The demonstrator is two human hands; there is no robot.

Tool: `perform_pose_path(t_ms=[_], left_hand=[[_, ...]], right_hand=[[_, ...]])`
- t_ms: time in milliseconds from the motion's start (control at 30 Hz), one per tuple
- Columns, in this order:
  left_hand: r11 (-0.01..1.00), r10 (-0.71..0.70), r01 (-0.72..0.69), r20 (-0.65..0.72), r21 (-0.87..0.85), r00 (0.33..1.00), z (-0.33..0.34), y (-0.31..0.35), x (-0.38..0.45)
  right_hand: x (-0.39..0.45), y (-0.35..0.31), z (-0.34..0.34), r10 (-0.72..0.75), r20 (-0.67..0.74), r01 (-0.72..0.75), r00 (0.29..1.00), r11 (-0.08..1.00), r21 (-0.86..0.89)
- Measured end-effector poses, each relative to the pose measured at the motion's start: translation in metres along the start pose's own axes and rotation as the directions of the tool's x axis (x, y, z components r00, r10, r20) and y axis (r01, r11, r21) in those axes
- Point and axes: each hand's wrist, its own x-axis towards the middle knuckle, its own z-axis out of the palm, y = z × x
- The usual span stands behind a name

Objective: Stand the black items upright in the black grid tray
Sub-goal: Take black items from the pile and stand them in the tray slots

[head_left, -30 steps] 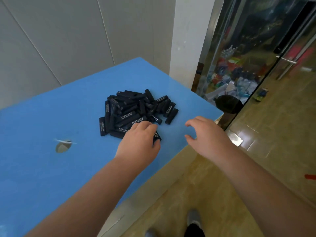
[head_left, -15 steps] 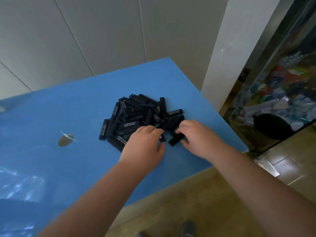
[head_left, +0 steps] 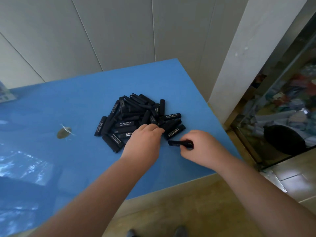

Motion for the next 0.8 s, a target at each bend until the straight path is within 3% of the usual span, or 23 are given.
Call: perform_pose_path(t_ms=[133,300,500,600,700,800], left_hand=[[1.000,-0.002,0.002,0.007,-0.004,1.000,0.010,0.013,0.010],[0.996,-0.005,0.001,0.046,0.092,0.999,0.023,0.025,0.025],[0.974,-0.045,0.019,0.111,0.227,0.993,0.027,0.035,0.028],[0.989,-0.055,0.032,0.164,0.143,0.985,0.030,0.039,0.028],[0.989,-0.145,0.151,0.199,-0.013,0.969,0.028,0.044,0.023],[0.982,-0.172,0.186,0.245,-0.034,0.954,0.027,0.048,0.020]], right_hand=[[-0.011,0.006,-0.015,0.137,-0.055,-0.113,0.989,0.941,0.319],[-0.017,0.019,-0.023,0.272,-0.018,-0.211,0.962,0.783,0.586],[-0.027,0.026,-0.029,0.283,-0.007,-0.217,0.959,0.751,0.624],[-0.030,0.028,-0.031,0.271,0.060,-0.252,0.961,0.762,0.597],[-0.032,0.030,-0.032,0.260,0.080,-0.254,0.962,0.750,0.611],[-0.032,0.030,-0.029,0.255,0.067,-0.231,0.965,0.697,0.679]])
